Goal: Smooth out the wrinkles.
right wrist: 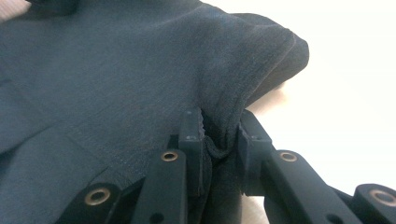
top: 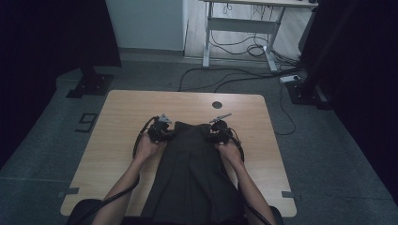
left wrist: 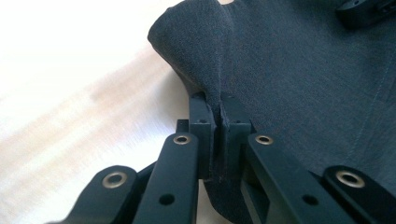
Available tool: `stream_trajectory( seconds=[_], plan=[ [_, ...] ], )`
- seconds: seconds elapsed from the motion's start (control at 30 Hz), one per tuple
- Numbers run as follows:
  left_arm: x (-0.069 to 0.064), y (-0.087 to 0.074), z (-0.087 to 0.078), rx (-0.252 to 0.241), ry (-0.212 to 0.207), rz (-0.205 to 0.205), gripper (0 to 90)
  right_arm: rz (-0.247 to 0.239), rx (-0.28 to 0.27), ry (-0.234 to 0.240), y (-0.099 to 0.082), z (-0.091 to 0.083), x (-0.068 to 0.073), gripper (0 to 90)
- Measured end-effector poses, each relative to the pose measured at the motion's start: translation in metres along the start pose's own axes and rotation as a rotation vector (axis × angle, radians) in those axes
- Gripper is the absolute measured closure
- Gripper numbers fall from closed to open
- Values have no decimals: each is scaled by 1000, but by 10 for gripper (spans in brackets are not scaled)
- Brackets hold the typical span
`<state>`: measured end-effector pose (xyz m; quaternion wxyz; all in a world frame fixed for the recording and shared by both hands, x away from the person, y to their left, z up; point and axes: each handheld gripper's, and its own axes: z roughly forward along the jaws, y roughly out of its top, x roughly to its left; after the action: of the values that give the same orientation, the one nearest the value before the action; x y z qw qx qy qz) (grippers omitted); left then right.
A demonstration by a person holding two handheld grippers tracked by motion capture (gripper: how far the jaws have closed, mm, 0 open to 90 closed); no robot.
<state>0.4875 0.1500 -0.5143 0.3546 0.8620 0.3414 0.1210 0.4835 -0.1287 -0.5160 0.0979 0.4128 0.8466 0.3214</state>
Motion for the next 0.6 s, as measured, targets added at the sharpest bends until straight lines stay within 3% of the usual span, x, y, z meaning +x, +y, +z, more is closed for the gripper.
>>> stream_trajectory(
  seconds=[0.37,0.47,0.5,0.53,0.6],
  plan=[
    [17,54,-34,-139,80,23,854,-10,-124,-36,48,-29,-15,755],
    [17,73,-59,-214,101,40,854,-42,-188,-62,66,-51,-13,757],
    [15,78,-70,-248,106,51,854,-62,-253,-85,76,-71,-8,757],
    [13,81,-77,-270,113,66,854,-62,-253,-85,76,-71,-8,757],
    [3,84,-95,-310,145,128,854,-98,-311,-103,80,-90,0,757]
  ],
)
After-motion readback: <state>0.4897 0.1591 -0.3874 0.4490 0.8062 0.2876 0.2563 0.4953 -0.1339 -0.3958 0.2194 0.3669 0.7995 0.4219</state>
